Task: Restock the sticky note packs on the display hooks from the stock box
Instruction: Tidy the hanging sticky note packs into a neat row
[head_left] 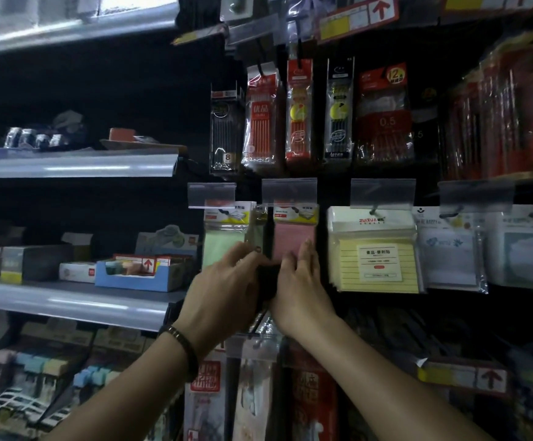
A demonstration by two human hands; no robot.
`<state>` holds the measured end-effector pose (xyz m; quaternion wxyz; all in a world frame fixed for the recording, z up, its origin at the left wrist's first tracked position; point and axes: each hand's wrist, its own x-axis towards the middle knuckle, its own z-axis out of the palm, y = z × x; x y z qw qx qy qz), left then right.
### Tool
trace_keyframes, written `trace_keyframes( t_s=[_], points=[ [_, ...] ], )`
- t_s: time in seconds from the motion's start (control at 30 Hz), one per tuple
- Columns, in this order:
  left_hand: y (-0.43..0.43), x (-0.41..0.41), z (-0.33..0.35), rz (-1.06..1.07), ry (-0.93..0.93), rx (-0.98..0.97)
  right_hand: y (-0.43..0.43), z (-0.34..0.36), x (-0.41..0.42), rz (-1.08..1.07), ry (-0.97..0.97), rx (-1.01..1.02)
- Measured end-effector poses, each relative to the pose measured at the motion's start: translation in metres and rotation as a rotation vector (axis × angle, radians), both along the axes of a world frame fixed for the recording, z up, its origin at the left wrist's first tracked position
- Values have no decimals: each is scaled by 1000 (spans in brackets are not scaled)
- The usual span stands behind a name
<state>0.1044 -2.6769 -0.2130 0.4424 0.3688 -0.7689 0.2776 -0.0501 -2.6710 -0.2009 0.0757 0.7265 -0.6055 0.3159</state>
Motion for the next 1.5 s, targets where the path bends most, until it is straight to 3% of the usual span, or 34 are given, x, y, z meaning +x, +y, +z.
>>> trace_keyframes(
  t_s=[0.1, 0.2, 0.33, 0.6, 0.87, 1.03, 1.2, 1.4, 1.5],
  points=[
    [6, 27, -7, 131, 94, -44, 18, -9, 10, 123, 25, -169],
    [3, 49, -6, 267, 37, 34, 23, -14, 25, 215, 190, -361],
    [-11, 67, -2, 310, -91, 190, 14, -5, 45, 132, 358, -291],
    [-46, 66, 11, 232, -119, 306, -15, 15, 52, 28, 363, -107],
    [-70, 54, 25, 342, -162, 447, -34, 26, 55, -64, 401, -77],
    [-62, 47, 22, 347, -144, 423, -14, 24, 48, 21, 360, -134],
    [-36, 28, 15, 334, -143, 320, 41, 2, 8, 125, 302, -365],
    [5, 1, 9, 209, -125, 263, 84, -13, -81, -129, 266, -502],
    [20, -20, 8, 143, -142, 200, 83, -15, -110, -285, 336, -423]
  ],
)
